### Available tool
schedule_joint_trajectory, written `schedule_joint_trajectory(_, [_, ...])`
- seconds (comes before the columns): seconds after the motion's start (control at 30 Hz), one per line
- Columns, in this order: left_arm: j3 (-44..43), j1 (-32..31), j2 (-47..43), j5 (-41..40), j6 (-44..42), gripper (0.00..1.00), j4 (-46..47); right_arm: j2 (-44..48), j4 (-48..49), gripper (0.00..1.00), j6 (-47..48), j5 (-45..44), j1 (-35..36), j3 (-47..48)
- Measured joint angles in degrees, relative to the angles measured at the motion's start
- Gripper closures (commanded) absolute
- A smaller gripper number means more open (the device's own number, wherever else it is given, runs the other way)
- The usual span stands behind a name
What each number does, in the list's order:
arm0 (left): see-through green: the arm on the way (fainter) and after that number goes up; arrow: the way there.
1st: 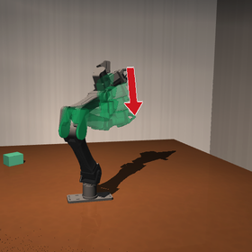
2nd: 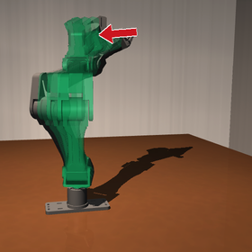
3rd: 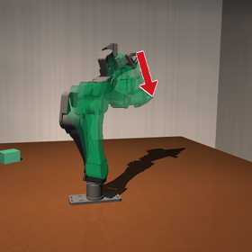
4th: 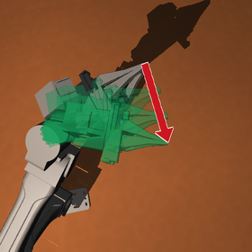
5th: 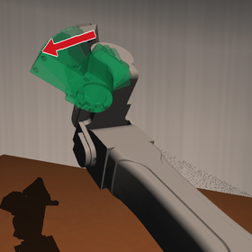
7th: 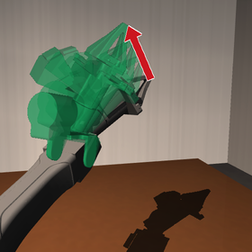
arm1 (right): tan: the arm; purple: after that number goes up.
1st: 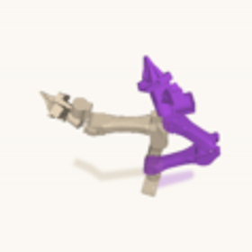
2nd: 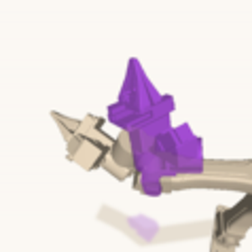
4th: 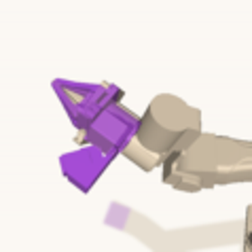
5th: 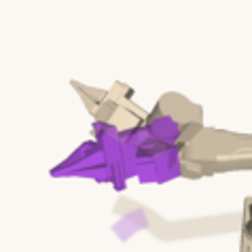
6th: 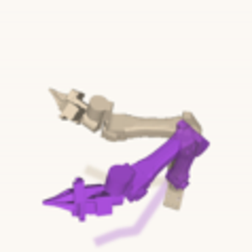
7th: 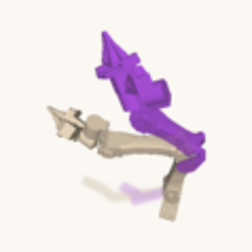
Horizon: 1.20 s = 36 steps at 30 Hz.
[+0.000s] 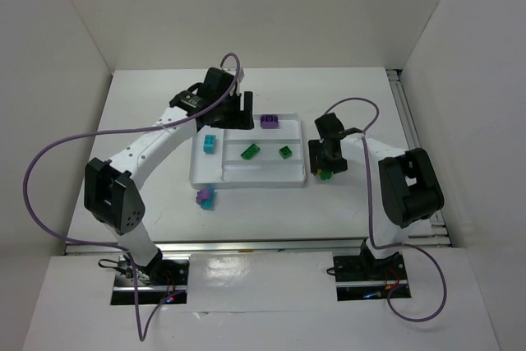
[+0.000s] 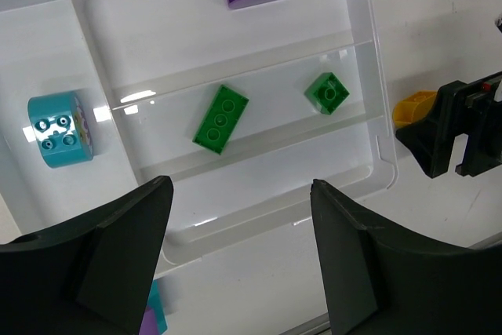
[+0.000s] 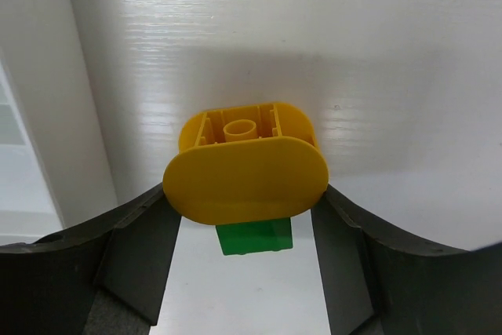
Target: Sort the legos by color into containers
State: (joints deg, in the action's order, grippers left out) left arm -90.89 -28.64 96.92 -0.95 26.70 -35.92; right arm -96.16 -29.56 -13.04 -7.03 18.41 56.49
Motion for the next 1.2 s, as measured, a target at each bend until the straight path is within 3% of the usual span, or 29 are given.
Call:
schedule_joint_trajectory(0.33, [-0.5,-0.6,1.4,0.2,0.0,0.18,-0.1,3.9,4.5,0.36,-2.9,1.9,0.0,-4.9])
schedule_joint_trajectory(0.37, [-0.5,-0.7,1.5,0.2,0.0,0.18,-0.1,4.6,4.7,0.18,-3.5,1.9,0.0,-5.6])
schedule_joint_trajectory(0.47, [-0.5,-1.0,1.6,0.2,0.0,0.18,-0.1,5.4,4.8,0.13,-4.6,1.6,0.0,-6.7])
schedule_joint_trajectory(0.87, [-0.5,-1.6,1.6,0.2,0.0,0.18,-0.2,7.0,4.6,0.16,-8.5,0.2,0.2,-7.9])
schedule_joint_trajectory(1.2, [-2.3,-2.0,1.9,0.2,0.0,0.19,-0.6,10.0,4.2,0.27,-11.6,-0.2,1.9,-9.3])
